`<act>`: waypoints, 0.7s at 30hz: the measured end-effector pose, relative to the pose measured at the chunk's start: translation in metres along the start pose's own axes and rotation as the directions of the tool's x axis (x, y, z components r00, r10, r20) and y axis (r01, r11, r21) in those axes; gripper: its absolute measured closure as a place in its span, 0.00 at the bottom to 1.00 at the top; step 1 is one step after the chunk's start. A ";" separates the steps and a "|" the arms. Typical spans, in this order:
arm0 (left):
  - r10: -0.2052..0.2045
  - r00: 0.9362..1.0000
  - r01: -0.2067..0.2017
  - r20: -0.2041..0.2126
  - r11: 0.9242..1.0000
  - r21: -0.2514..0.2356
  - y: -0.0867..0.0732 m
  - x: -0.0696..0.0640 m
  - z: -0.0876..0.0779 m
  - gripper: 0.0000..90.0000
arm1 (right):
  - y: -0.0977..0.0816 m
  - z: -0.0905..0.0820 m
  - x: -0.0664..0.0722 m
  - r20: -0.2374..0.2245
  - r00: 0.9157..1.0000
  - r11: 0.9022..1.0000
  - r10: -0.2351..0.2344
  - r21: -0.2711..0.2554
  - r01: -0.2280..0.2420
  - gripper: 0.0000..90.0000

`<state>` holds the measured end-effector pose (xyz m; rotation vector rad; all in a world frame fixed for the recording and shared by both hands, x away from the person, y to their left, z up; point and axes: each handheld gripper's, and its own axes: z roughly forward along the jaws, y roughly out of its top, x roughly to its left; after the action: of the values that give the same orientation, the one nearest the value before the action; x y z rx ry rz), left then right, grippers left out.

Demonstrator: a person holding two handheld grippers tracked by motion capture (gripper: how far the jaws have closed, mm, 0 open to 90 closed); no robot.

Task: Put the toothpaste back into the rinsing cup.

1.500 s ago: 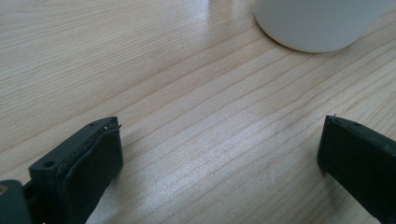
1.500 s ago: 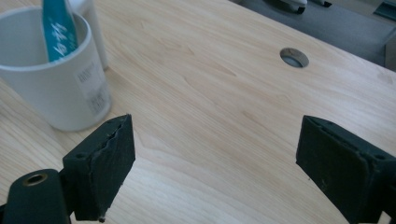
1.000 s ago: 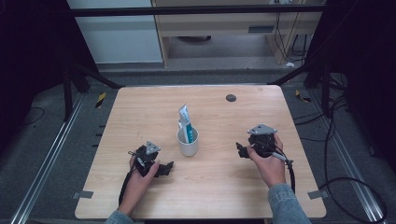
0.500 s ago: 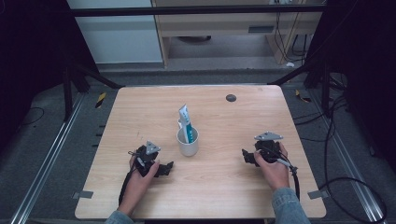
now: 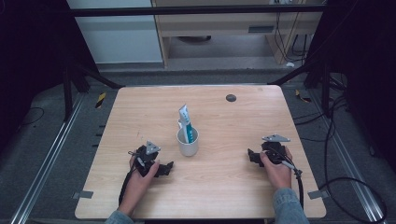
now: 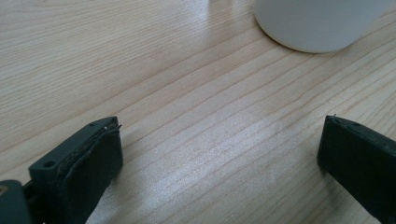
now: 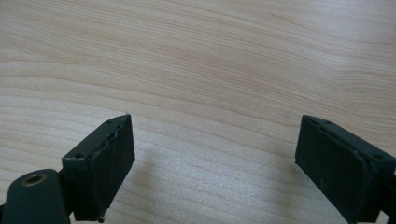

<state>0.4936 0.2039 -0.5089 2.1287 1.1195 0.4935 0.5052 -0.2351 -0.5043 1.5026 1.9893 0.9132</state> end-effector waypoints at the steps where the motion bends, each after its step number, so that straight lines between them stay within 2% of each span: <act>1: 0.000 1.000 0.000 0.000 1.000 0.000 0.000 0.000 0.000 0.00 | 0.000 0.001 0.000 0.002 1.000 1.000 0.002 0.003 -0.002 0.13; 12: 0.000 1.000 0.000 0.000 1.000 0.000 0.000 0.000 0.000 0.00 | -0.003 0.006 -0.002 0.019 1.000 1.000 0.021 0.001 -0.021 0.12; 15: 0.000 1.000 0.000 0.000 1.000 0.000 0.000 0.000 0.000 0.00 | -0.004 0.006 0.000 0.036 0.999 1.000 0.002 0.007 -0.002 0.12; 18: 0.000 1.000 0.000 -0.001 1.000 0.002 0.000 0.000 0.000 0.00 | -0.004 0.006 0.001 0.044 0.999 1.000 0.010 0.007 -0.010 0.11; 21: 0.000 1.000 0.000 0.000 1.000 0.000 0.000 0.000 0.000 0.00 | -0.006 0.004 0.004 0.033 0.999 1.000 0.005 0.010 -0.006 0.11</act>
<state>0.4935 0.2039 -0.5090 2.1290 1.1196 0.4936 0.5036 -0.2316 -0.5113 1.5195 1.9700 0.8769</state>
